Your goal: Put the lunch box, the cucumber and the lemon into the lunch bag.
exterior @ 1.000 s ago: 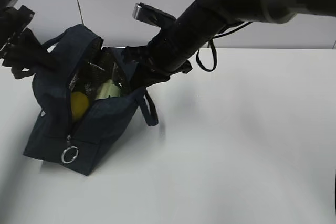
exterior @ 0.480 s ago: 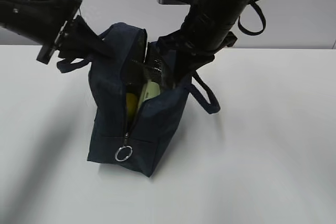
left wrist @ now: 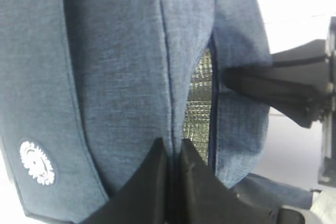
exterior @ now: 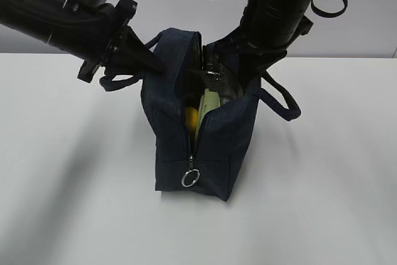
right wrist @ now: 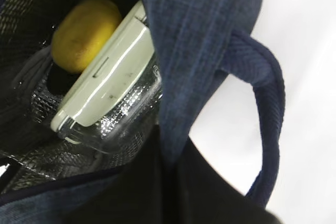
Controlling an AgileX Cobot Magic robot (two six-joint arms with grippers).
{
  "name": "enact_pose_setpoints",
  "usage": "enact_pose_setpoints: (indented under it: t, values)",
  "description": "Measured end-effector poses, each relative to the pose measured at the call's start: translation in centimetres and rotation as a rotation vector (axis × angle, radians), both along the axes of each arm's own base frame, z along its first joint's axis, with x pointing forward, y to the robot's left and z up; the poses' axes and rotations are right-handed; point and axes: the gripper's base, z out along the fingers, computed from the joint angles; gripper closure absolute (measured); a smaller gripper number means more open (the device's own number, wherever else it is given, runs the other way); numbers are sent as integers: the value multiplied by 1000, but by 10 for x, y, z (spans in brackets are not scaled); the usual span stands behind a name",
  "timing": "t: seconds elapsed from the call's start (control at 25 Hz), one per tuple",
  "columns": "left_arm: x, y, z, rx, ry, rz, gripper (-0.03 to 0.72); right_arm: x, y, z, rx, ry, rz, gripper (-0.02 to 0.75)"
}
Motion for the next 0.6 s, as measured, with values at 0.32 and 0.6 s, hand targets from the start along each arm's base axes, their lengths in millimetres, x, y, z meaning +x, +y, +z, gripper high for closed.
enact_pose_setpoints:
  t: [0.32,0.6]
  values:
    - [10,-9,-24,-36,51,25,692,5,-2,1,-23,-58,0,738]
    - [11,-13,-24,-34,27,36,692,12,0,-5,-17,-83,-2,738]
